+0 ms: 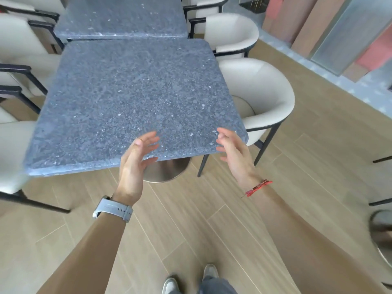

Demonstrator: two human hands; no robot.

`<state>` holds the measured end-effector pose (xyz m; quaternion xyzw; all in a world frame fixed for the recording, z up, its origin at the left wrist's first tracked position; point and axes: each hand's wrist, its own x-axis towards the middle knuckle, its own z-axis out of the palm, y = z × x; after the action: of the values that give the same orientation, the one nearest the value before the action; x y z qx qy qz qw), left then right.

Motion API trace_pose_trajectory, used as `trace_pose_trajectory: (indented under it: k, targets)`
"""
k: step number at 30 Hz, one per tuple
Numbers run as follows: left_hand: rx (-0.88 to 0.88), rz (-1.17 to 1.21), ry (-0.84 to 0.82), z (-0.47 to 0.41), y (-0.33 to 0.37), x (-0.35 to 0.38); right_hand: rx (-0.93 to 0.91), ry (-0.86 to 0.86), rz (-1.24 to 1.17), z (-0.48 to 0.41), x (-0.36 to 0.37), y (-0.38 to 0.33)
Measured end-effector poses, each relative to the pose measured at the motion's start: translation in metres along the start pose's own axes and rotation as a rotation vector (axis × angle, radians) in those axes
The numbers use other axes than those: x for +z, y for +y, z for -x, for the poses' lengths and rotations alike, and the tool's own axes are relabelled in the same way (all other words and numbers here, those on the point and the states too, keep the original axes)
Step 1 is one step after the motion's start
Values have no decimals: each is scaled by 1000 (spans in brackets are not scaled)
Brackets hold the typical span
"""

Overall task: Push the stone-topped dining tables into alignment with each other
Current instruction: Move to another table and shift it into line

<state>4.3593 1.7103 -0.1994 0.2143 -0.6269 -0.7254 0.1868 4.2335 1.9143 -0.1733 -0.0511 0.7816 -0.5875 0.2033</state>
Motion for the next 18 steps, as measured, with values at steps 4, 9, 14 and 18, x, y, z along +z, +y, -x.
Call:
trace_pose_trajectory:
  k: [4, 9, 14, 18]
  targets:
    - [2, -13, 7, -3, -2, 0, -22, 0, 33, -2, 10, -1]
    - [-21, -39, 40, -10, -9, 5, -14, -32, 43, -13, 10, 8]
    - [-35, -132, 24, -20, -29, 19, -8, -50, 100, -34, 19, 29]
    - [-61, -285, 12, -43, -66, 20, 21, -107, 210, -61, 38, 57]
